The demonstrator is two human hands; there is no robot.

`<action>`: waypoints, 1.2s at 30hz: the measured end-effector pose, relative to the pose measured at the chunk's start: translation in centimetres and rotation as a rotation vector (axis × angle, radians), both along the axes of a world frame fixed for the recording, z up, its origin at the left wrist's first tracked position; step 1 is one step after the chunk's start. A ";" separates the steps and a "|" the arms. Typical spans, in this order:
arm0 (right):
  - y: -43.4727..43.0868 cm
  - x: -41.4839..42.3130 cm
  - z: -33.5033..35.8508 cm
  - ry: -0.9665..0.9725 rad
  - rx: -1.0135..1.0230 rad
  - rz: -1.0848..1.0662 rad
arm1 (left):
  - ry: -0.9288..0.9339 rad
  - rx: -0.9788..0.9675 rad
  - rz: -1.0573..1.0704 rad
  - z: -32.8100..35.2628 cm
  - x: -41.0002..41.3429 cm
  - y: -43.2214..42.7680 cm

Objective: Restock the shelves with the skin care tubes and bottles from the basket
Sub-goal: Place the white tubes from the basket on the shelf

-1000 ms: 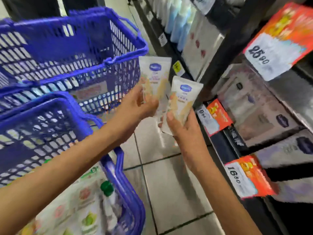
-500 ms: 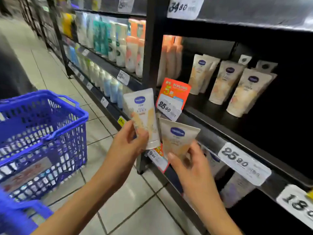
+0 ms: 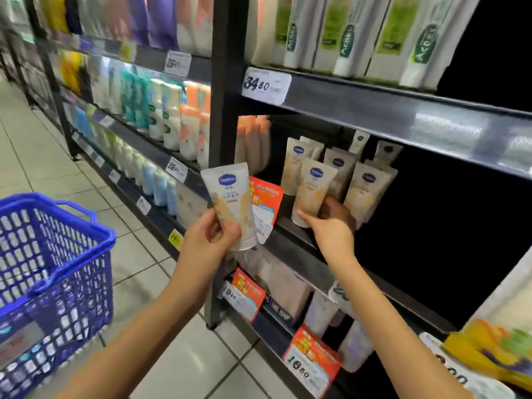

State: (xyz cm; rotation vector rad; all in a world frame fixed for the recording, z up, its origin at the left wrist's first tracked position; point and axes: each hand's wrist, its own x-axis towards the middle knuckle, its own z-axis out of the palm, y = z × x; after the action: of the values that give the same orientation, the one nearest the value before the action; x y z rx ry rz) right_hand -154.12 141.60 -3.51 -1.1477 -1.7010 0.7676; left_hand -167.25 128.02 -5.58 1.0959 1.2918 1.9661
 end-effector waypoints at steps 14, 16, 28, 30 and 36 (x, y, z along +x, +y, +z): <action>3.9 -4.6 0.5 -0.068 -0.067 -0.013 | -0.012 -0.067 -0.026 -1.0 -3.1 2.0; 3.9 -5.3 0.7 -0.077 -0.061 -0.034 | -0.028 -0.066 -0.034 -0.8 -3.1 2.3; 4.4 -5.6 0.7 -0.093 -0.114 -0.053 | -0.059 -0.062 -0.027 0.3 -2.7 1.8; 3.7 -4.7 0.8 -0.065 -0.151 -0.059 | -0.032 -0.062 -0.040 0.8 -2.4 1.6; -3.4 0.0 1.8 0.258 -0.002 0.167 | 0.001 -0.059 -0.125 2.3 -0.5 2.0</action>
State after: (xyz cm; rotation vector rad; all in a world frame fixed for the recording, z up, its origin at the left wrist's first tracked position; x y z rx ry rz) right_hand -154.12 138.16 -1.76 -0.8733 -1.5908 0.9768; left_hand -167.79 130.04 -3.30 1.1219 1.2430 1.8252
